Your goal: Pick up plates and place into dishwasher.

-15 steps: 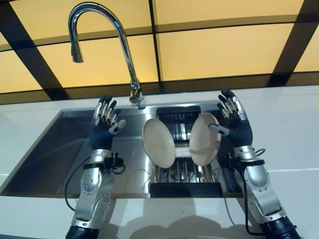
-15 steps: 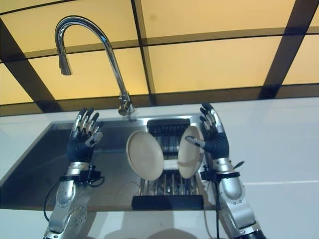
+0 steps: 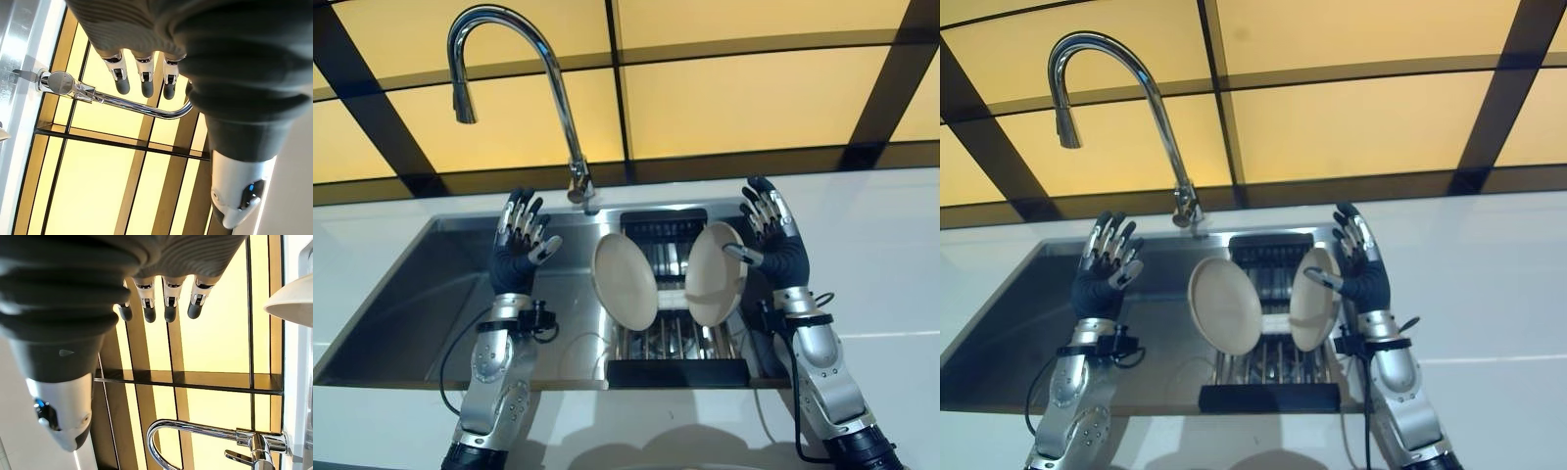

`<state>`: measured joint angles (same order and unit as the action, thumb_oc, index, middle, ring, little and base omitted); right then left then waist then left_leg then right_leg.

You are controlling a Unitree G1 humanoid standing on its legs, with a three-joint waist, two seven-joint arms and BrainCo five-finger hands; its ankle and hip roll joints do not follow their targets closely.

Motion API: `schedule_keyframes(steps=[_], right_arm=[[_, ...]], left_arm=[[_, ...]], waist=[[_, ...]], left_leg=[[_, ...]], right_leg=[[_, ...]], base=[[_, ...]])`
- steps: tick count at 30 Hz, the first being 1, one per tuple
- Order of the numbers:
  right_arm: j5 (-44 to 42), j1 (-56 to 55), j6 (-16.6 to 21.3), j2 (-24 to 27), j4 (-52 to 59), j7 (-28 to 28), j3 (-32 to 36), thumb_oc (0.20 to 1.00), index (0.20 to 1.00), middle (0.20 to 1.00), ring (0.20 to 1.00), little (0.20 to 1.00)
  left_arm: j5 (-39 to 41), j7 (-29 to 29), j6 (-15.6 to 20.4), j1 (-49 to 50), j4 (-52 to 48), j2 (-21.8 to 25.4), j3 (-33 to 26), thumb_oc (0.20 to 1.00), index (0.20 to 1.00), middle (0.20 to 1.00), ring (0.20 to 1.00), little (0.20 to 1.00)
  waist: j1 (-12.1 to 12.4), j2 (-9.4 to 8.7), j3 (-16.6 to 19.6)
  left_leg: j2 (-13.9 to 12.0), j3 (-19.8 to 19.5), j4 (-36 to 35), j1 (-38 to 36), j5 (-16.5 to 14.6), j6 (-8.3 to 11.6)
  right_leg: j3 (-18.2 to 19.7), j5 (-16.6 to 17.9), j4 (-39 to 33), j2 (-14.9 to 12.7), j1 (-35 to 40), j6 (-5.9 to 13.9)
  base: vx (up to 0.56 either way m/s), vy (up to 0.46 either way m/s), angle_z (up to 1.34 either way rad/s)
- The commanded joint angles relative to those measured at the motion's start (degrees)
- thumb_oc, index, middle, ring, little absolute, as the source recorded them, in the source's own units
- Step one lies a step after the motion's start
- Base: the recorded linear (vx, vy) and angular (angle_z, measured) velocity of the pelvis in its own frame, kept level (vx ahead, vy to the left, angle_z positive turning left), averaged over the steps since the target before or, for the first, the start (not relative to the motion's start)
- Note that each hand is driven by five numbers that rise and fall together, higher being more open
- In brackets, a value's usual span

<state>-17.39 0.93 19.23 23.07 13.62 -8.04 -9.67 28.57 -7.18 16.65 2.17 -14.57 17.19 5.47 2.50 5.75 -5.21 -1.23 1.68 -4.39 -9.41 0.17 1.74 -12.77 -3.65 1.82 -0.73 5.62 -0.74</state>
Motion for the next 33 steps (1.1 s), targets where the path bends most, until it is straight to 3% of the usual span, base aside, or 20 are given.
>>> schedule_keyframes(steps=[1,3,10,15,20,33], right_arm=[[0.29,0.23,1.39,-0.72,4.4,-0.51,1.34,1.0,1.0,1.0,1.0,1.0],[0.14,0.38,1.07,-0.57,4.39,-0.53,1.53,1.0,1.0,1.0,1.0,1.0],[0.05,0.98,0.45,-0.19,4.28,-0.44,1.55,1.0,1.0,1.0,1.0,1.0],[-0.31,1.67,0.23,0.36,3.56,-0.09,1.35,1.0,1.0,1.0,1.0,1.0],[-2.21,1.58,-0.99,1.95,3.53,0.38,2.21,1.0,1.0,1.0,1.0,1.0],[-3.31,0.57,-2.79,3.33,3.84,2.0,3.27,1.0,1.0,1.0,1.0,1.0]], left_arm=[[-4.32,0.95,1.8,-2.0,-1.4,4.94,-2.24,1.0,1.0,1.0,1.0,1.0],[-1.08,3.32,0.51,-2.15,-0.88,5.12,-2.39,1.0,1.0,1.0,1.0,1.0],[-8.81,4.22,0.37,-3.41,1.59,7.19,-2.19,1.0,1.0,1.0,1.0,1.0],[-21.58,2.25,2.72,-5.23,3.93,10.41,-1.83,1.0,1.0,1.0,1.0,1.0],[-32.4,-0.62,6.33,-7.7,7.81,17.4,-2.98,1.0,1.0,1.0,1.0,1.0],[-45.61,-4.84,10.96,-10.45,13.64,24.66,-0.85,1.0,1.0,1.0,1.0,1.0]], waist=[[0.03,-3.85,2.96],[-0.06,-3.73,3.05],[-0.66,-3.23,3.2],[-1.25,-2.94,3.44],[-2.27,-2.51,4.12],[-4.52,-1.62,4.55]], left_leg=[[2.03,-0.3,1.39,1.18,-5.64,-1.25],[2.04,-0.22,1.34,1.15,-5.62,-1.23],[2.09,0.46,1.42,0.99,-5.74,-1.28],[2.07,1.16,1.38,0.92,-5.72,-1.19],[2.04,2.3,1.13,0.9,-5.62,-1.03],[2.41,4.25,1.17,1.09,-5.75,-1.12]], right_leg=[[1.13,-0.34,-4.15,-3.77,1.88,5.83],[1.18,-0.29,-4.15,-3.85,1.82,5.92],[1.68,-0.19,-4.09,-4.05,1.61,6.13],[2.17,-0.09,-4.09,-4.1,1.47,6.28],[2.84,0.22,-4.6,-4.18,1.35,6.56],[4.36,0.85,-5.07,-4.35,0.49,6.88]], base=[[0.0,0.0,0.0],[0.0,0.0,0.0],[0.01,0.008,-0.02],[0.03,0.017,-0.07],[0.05,0.017,-0.04],[0.04,0.024,-0.08]])
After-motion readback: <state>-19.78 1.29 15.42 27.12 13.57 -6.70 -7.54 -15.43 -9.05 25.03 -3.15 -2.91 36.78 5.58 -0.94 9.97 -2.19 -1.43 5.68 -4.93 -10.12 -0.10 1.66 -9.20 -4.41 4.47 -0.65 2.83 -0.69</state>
